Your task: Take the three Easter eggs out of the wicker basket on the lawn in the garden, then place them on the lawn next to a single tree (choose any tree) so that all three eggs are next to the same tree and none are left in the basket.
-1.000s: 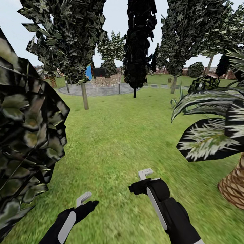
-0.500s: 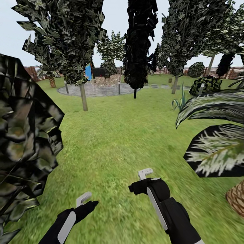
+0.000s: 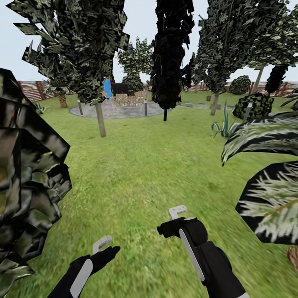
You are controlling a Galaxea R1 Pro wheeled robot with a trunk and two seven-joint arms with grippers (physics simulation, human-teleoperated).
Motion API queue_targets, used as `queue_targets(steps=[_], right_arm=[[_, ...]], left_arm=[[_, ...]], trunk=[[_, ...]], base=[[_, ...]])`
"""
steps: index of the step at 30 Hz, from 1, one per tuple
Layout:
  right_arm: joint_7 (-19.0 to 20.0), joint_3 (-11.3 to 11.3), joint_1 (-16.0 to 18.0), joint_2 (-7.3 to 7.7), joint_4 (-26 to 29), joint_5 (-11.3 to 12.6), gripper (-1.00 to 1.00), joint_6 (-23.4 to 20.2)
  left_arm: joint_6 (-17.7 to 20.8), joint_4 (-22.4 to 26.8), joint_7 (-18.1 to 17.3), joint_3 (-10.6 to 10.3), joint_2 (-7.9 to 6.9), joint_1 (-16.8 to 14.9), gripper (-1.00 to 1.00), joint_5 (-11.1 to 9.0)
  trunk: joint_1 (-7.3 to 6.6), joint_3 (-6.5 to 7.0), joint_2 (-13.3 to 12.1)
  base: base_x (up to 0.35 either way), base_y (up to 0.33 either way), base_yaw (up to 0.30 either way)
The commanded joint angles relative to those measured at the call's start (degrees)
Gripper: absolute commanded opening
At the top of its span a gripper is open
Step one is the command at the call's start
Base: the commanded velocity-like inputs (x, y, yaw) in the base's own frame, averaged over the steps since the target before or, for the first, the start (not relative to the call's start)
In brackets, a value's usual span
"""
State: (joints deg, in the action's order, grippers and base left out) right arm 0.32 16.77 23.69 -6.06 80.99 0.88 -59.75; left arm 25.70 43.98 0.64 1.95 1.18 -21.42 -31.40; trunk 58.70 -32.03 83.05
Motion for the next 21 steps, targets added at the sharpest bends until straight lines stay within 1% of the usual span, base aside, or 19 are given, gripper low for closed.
queue_targets(steps=[1, 21], right_arm=[[0.03, 0.00, 0.04, 0.00, 0.05, 0.06, 1.00, -0.25], [0.03, -0.07, 0.04, 0.00, 0.13, 0.07, 1.00, -0.25]], left_arm=[[0.39, 0.01, 0.07, 0.22, 0.05, -0.02, 1.00, -0.46], [0.35, -0.46, 0.07, 0.25, 0.13, -0.08, 1.00, -0.50]], trunk=[[0.03, -0.06, 0.03], [0.03, -0.06, 0.03]], base=[[0.334, 0.000, 0.000], [0.334, 0.000, 0.000]])
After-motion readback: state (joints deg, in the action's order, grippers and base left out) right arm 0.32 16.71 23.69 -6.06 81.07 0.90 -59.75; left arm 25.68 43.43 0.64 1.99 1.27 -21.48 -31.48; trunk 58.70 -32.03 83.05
